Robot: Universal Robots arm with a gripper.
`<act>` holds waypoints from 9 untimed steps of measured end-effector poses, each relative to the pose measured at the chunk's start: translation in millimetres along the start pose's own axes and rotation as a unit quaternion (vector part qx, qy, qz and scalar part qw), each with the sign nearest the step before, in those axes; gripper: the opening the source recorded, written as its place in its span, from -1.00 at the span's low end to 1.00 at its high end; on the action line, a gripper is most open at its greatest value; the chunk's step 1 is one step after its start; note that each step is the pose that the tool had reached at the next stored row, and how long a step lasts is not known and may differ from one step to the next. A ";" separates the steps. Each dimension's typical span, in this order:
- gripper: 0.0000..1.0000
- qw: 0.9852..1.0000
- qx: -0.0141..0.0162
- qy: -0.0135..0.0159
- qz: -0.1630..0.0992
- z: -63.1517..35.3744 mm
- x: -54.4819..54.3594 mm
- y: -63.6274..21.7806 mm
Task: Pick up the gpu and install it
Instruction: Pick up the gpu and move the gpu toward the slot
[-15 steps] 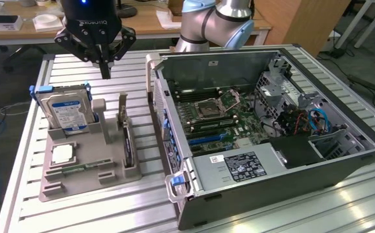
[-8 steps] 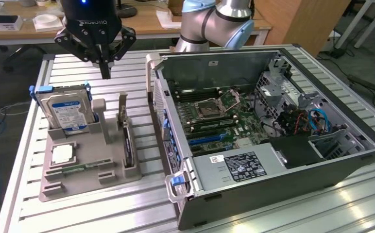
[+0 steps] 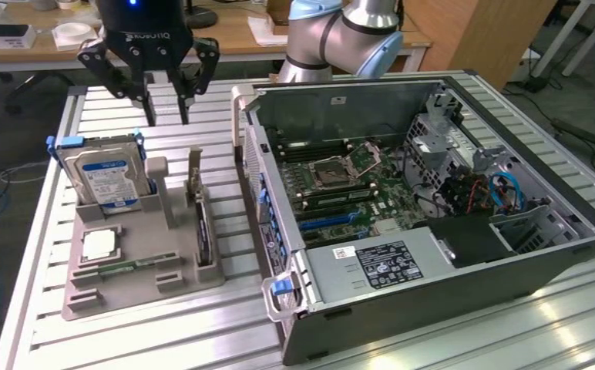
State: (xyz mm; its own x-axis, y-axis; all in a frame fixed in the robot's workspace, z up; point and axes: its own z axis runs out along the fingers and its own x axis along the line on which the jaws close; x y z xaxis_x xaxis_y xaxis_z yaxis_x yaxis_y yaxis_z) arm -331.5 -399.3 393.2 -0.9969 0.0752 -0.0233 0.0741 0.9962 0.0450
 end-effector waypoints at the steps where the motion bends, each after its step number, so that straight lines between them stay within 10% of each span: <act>1: -0.07 1.000 0.000 0.000 0.000 0.0 0.0 0.0; 9: 0.18 1.000 0.004 0.001 -0.016 0.4 -0.1 -1.7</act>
State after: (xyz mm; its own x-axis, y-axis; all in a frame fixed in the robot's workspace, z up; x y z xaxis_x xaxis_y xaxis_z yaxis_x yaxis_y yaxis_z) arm -331.6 -401.0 392.7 -0.9988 0.0432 -0.0216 0.0425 0.9985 0.0353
